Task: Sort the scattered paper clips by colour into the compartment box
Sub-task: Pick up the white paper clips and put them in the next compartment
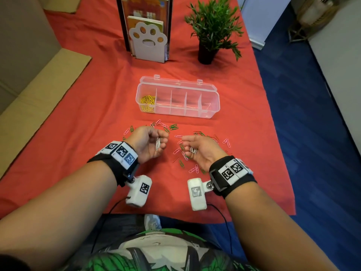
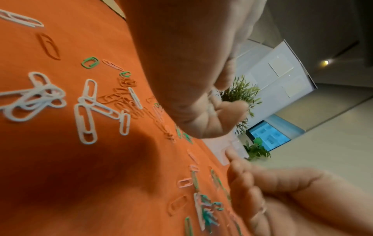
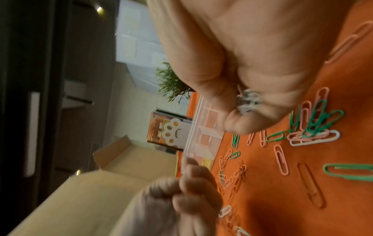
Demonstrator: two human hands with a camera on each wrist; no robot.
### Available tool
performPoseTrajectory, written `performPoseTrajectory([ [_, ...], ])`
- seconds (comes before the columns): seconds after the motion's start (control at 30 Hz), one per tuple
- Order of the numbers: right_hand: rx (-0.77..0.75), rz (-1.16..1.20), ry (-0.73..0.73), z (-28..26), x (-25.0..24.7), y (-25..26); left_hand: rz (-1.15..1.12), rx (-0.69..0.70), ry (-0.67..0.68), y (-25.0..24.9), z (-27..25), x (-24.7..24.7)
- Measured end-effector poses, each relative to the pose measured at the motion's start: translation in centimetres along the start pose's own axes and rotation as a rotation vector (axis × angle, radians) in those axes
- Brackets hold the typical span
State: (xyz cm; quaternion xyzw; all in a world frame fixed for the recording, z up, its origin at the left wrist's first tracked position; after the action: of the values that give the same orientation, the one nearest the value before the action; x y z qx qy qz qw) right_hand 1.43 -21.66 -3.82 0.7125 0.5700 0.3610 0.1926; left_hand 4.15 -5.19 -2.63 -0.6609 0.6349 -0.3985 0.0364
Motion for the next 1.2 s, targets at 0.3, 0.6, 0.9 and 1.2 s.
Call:
performPoseTrajectory([
  [0.3,-0.045,-0.289,-0.09,0.1,-1.0,1.3,-0.026,0.253,-0.089,-9.1,1.8,2.7],
  [0.6,-0.19,-0.391,-0.18,1.0,-1.0,3.9,0.209,0.362,-0.382,-9.6,2.5,0.6],
  [0.9,-0.434,-0.599,-0.173,5.2,5.0,10.5,0.621,0.445,-0.63,-3.8,-1.4,-4.5],
  [1.2,-0.441,-1.136,-0.128,7.7,10.3,12.1,1.159,0.03,-0.797,-0.1,-4.1,-8.6],
])
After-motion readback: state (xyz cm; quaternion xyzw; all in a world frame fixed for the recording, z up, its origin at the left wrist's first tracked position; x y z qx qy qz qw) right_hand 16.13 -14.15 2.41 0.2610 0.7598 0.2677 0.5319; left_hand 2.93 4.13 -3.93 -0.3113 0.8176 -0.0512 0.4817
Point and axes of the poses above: each hand's wrist, its own z-axis towards the middle knuckle, its own x-axis out of the palm, y = z × x, the point moved 4 cm from there along z, towards the middle knuckle, and after that the axes turned 8 degrees about y, right-handed, at the moved point
